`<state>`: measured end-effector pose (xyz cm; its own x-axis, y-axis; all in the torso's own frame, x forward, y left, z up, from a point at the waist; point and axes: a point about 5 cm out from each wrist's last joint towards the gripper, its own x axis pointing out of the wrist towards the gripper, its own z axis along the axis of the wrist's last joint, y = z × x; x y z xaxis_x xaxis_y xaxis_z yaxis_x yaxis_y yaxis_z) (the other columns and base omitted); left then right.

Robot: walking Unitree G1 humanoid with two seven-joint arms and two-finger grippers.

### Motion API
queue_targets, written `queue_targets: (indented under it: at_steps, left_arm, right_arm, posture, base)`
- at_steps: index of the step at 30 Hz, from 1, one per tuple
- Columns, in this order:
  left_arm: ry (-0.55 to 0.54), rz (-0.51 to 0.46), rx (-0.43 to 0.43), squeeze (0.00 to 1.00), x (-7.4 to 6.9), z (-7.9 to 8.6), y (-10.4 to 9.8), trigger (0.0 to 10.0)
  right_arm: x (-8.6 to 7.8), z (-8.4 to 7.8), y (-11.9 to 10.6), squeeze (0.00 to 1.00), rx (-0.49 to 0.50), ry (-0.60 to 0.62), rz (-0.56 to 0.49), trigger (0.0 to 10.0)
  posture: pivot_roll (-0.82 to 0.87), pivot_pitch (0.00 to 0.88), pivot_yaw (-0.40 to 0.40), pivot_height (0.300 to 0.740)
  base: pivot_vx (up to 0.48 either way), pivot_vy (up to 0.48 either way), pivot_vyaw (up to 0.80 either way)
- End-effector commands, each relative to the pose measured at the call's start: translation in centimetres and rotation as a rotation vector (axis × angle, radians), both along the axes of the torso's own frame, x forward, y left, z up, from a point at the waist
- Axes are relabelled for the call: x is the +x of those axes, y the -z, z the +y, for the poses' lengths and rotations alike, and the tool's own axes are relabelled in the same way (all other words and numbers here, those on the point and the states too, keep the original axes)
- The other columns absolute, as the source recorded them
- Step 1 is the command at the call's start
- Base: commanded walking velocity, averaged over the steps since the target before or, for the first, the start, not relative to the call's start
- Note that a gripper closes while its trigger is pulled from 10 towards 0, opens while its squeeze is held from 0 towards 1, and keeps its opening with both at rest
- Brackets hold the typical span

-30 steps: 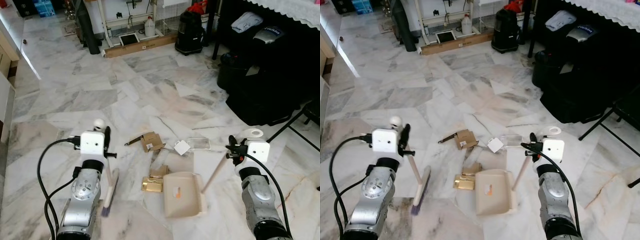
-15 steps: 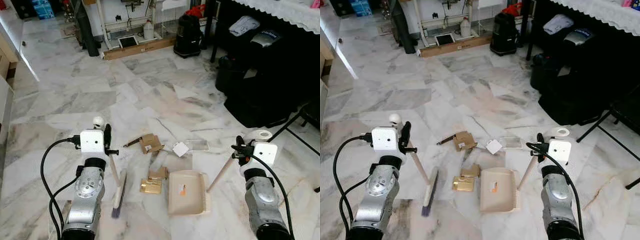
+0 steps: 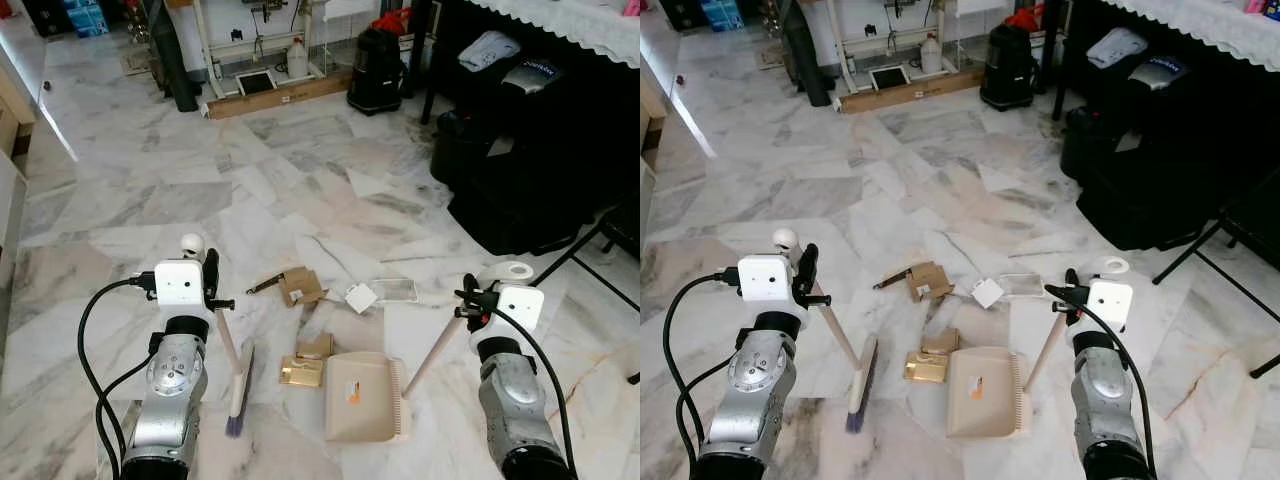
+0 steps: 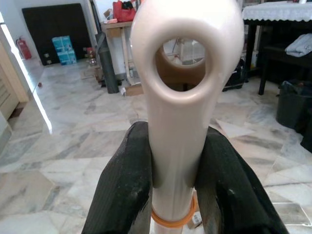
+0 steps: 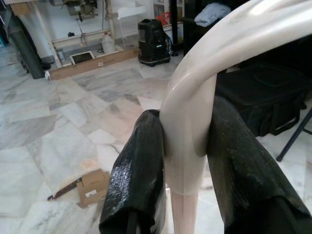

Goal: Sweep floor

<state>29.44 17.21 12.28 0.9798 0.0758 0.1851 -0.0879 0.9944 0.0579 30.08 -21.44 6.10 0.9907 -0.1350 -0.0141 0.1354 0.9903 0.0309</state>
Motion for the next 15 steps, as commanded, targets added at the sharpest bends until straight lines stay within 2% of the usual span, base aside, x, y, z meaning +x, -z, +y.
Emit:
queue_targets:
  at_steps: [1, 10, 15]
  left_arm:
    - [-0.003, -0.026, 0.009, 0.00, 0.14, 0.22, -0.70, 10.0]
    - [0.012, -0.017, 0.010, 0.00, 0.18, 0.14, -0.66, 10.0]
    - [0.037, -0.021, 0.020, 0.00, 0.24, -0.17, -0.81, 10.0]
  right_arm:
    - [0.27, 0.30, -0.88, 0.00, 0.004, -0.006, -0.045, 10.0]
    - [0.33, 0.43, -0.80, 0.00, 0.004, -0.008, -0.037, 10.0]
    - [0.35, 0.47, -0.84, 0.00, 0.011, -0.004, -0.036, 10.0]
  posture:
    - [0.05, 0.069, 0.015, 0.740]
    - [0.05, 0.077, 0.019, 0.740]
    - [0.05, 0.079, 0.020, 0.740]
  base:
    - [0.000, 0.458, 0.00]
    - [0.000, 0.453, 0.00]
    - [0.000, 0.000, 0.00]
